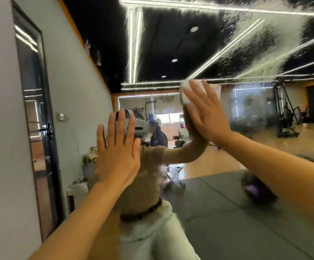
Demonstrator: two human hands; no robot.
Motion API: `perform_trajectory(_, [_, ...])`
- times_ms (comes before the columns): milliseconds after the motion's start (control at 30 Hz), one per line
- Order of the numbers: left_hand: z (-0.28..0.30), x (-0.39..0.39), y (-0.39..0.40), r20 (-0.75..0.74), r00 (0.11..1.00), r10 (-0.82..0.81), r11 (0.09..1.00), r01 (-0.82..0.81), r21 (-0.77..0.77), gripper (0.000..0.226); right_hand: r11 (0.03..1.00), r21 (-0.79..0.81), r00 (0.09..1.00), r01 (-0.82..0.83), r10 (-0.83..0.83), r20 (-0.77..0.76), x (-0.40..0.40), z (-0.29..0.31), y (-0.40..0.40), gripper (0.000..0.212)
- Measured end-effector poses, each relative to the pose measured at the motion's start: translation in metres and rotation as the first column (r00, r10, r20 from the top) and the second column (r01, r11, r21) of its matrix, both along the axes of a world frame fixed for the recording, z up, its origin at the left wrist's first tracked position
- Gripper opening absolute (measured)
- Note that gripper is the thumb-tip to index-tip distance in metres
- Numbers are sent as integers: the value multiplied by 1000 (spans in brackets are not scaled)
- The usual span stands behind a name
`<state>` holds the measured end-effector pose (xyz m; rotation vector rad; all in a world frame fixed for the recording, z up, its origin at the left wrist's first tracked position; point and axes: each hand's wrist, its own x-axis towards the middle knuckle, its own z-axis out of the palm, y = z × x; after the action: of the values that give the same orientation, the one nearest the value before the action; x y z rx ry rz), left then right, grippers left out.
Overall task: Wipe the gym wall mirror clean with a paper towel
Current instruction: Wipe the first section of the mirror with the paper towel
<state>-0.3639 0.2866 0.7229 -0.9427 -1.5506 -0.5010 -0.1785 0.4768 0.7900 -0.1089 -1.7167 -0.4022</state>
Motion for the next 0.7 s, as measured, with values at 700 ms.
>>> perform_trajectory(700, [-5, -1, 1, -6, 1000, -2, 1000, 2, 14, 63, 997, 67, 999, 34, -35, 18, -16, -104, -1, 50])
